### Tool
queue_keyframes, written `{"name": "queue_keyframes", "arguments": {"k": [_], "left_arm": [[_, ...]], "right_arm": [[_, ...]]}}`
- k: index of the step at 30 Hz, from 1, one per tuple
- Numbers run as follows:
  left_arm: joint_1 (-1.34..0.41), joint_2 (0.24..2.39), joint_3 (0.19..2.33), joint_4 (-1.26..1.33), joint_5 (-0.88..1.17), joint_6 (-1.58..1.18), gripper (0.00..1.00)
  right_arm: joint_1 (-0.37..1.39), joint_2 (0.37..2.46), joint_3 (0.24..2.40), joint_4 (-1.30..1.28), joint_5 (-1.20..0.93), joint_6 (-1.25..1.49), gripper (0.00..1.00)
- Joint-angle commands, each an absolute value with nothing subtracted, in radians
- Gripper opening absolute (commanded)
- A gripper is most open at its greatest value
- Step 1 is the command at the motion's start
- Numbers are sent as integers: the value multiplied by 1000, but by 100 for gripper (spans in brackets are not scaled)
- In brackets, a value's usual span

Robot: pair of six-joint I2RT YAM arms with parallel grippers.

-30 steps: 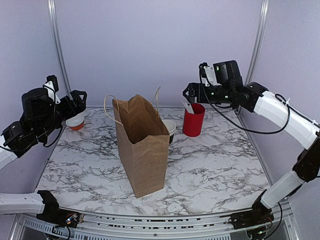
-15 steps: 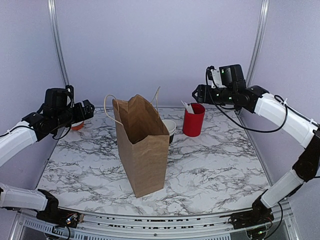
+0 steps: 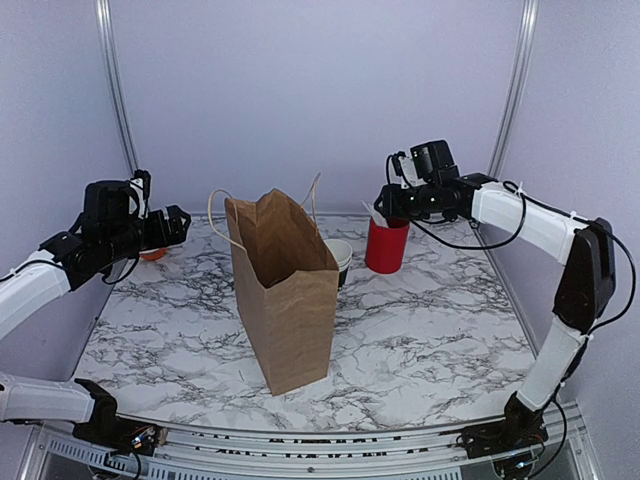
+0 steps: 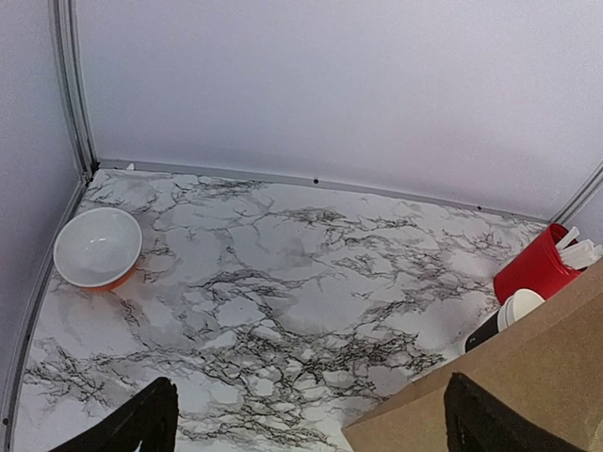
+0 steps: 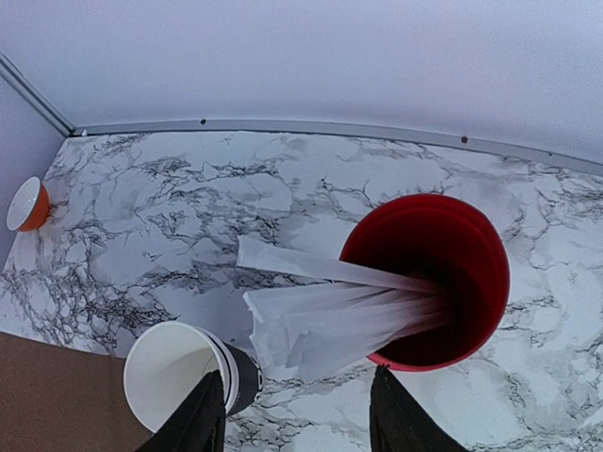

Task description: Pack the takeout coffee

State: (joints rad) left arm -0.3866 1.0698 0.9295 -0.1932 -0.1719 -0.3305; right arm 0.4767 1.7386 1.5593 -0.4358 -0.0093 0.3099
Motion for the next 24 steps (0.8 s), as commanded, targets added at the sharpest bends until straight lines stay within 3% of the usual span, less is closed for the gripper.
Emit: {"name": "queue_keyframes", "arguments": {"k": [1,24], "left_arm": [[-383,1012,882,-140,-173,-302,99],[-383,983,834,-110,-181,-295,99]], "right_arm": [[466,1762,1640,-425,6,300,50],[465,1838,1675,-463,95,319,44]]}}
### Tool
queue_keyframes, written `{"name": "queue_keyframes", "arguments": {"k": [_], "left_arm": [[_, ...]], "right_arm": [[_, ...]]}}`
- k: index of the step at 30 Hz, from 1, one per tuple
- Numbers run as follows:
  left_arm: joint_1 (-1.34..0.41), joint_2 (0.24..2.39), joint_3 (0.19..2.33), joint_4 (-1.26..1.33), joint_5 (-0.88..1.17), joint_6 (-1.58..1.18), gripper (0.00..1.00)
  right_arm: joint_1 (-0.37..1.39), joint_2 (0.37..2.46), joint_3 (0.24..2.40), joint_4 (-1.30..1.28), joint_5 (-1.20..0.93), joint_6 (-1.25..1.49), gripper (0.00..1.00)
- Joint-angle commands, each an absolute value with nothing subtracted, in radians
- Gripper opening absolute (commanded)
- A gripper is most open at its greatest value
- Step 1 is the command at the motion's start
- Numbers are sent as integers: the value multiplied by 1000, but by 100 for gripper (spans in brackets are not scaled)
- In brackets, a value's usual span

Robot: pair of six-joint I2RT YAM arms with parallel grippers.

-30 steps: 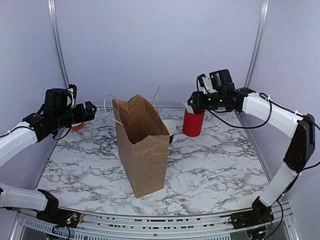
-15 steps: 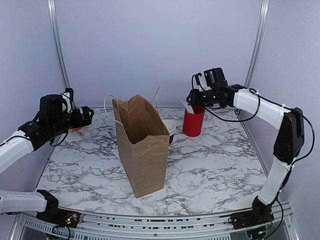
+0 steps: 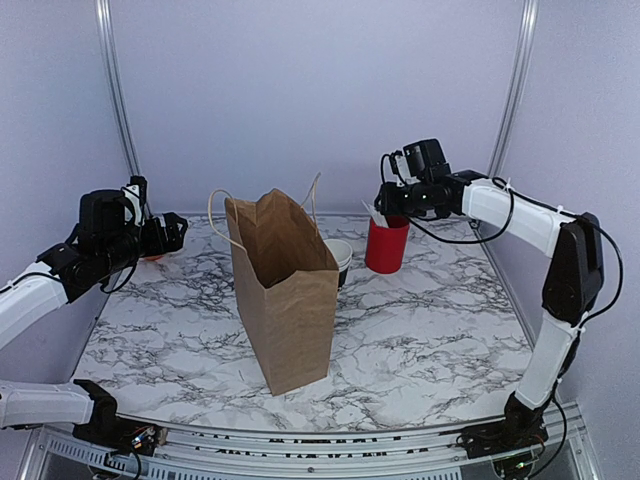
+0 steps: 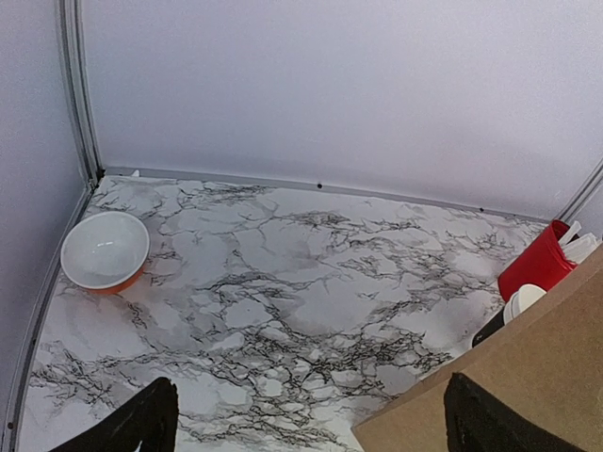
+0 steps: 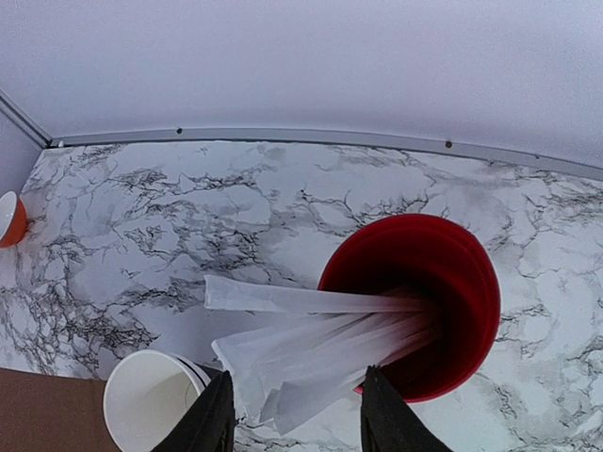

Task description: Pack the takeout coffee

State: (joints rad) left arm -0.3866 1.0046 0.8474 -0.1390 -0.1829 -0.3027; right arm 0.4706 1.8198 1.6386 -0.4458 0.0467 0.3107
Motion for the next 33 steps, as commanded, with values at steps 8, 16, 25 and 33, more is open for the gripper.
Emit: {"name": "queue_keyframes", "arguments": {"k": [8,16,25,33], "left_arm": [[-382,986,833,-111,-175,-297,99],[-383,989,833,-108,-171,-299,99],[-383,995,834,-108,-169,-299,99],[-383,1003,835,-107,-167,-299,99]], "right_arm": [[460,1849,1678,-477,133,326,43],[451,1825,1651,-459,163,337,43],[442,1798,1637,-439,170,339,43],[439,1790,1635,-434,165,337,43]]}}
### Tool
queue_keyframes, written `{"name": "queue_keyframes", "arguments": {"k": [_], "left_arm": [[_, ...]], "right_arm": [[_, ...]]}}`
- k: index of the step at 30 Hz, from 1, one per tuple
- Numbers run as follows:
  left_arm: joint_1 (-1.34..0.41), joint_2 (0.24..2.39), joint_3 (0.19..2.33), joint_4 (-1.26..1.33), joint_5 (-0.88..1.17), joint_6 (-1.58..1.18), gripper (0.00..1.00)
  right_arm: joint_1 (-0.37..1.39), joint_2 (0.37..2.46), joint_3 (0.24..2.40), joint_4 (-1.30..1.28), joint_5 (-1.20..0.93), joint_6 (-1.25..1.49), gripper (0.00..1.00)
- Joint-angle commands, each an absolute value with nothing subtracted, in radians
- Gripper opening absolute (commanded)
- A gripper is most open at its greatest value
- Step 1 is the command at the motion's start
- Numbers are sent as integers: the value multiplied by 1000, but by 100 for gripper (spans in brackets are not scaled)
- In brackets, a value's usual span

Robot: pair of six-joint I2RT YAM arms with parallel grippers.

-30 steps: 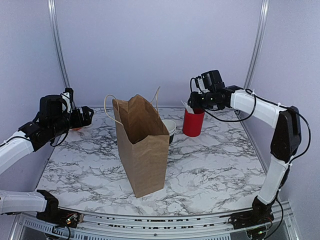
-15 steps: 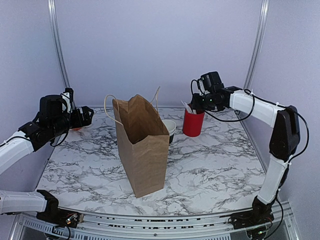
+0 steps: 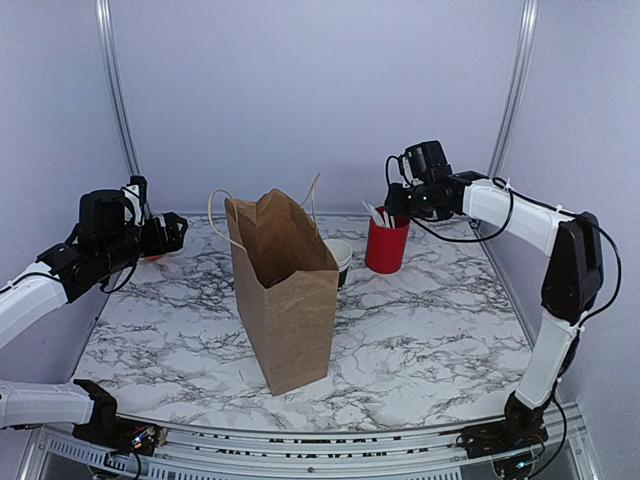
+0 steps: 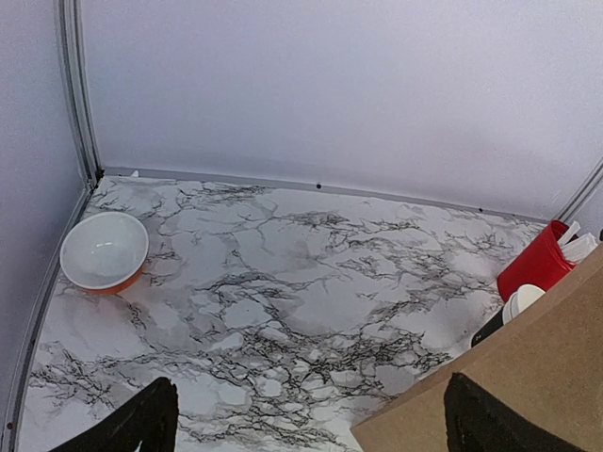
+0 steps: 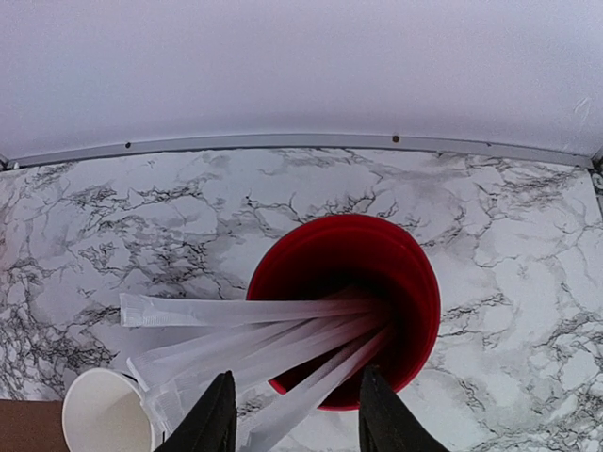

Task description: Pack the takeout coffee

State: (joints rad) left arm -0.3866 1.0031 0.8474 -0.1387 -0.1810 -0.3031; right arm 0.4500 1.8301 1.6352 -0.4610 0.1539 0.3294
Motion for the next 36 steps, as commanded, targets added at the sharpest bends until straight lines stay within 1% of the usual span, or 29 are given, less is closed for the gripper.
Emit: {"name": "queue_keyframes", "arguments": {"k": [1,10,17,22,33,36], "left_arm": [[-382,1003,835,-109,-167,-299,99],[-383,1012,836,-107,-166,-301,99],[-382,1018,838,-106,-161,-303,99],[-383,1019,836,-104,-158,-306,99],[-382,1015,836,-104,-163,-305,99],[-382,1018,837,-104,-164,-304,99]], "right_arm": [[439,1788,1634,-431,162,339,43],[433,1800,1606,-422,160,340,44],[430,1816,1567,-411,204,325,43],[430,1816,1530,-344,233,297,42],[429,1863,1532,-244,289,237,32],[430,1869,1541,-240,304,230,26]]}}
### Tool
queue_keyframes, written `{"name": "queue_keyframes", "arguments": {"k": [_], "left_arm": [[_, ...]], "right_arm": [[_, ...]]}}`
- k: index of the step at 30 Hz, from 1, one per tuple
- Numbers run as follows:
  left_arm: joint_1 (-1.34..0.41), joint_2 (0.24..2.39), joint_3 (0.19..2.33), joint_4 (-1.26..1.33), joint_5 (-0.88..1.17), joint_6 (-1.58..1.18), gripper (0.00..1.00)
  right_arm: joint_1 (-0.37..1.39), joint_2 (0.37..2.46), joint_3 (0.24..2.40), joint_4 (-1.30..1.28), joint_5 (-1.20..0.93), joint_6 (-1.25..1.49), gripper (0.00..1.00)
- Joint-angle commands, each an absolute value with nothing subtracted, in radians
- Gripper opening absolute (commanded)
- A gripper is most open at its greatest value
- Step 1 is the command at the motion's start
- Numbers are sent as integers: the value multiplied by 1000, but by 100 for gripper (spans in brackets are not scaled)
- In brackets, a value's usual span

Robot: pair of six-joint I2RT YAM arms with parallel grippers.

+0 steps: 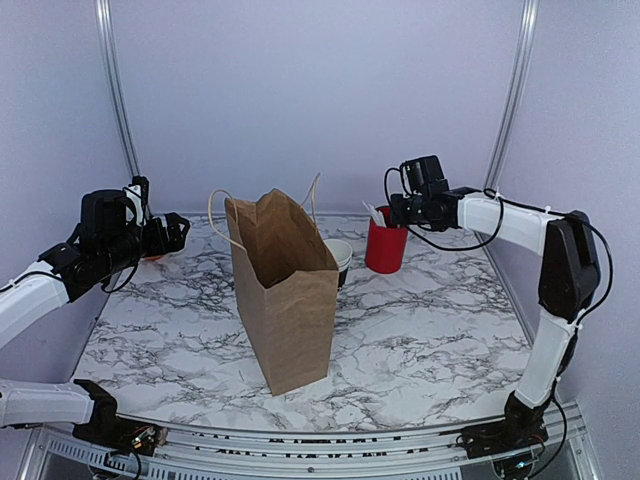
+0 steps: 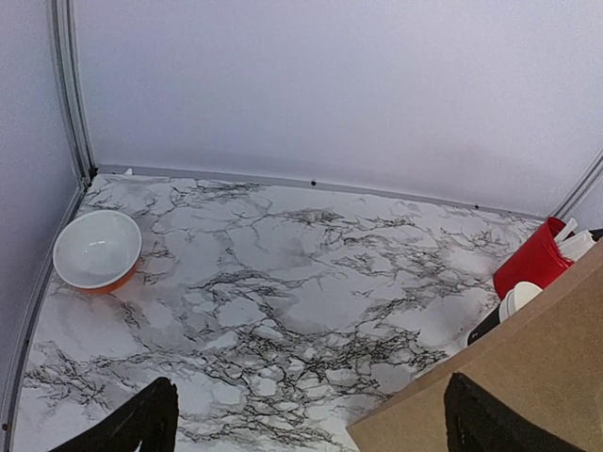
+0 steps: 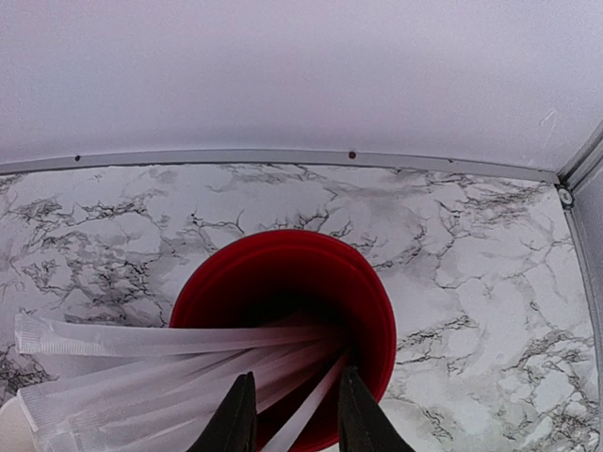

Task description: Pack the takeout coffee

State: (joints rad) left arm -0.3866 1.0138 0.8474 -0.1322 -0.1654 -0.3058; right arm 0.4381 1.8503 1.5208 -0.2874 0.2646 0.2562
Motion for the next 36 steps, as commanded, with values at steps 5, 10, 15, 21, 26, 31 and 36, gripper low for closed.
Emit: {"name": "queue_keyframes", "arguments": {"k": [5,10,15,21,26,31,36], "left_arm": [[-383,1021,836,-105,-165,-305,99],[-382,1018,835,-104,-168,-305,99],[-382,1021,837,-104,-166,-305,99],[-383,1017,835,-104,-168,-305,99],[-383,1019,836,-105,-167,-307,99],[-382,1021,836,-104,-164,-307,99],[-383,1021,837,-105,-161,-308,99]], "right_arm": [[430,1862,1549,-235,317,221,13],[431,1853,1559,-241,325,215,0],[443,1834,1588,-272,335,211,0],[466,1820,1646,-333,394,186,0],[497,1796,1672,-376,455,160,0],[514,1755,1676,-399,481,143,0],[515,1766,1688,-429,483,131,0]]}}
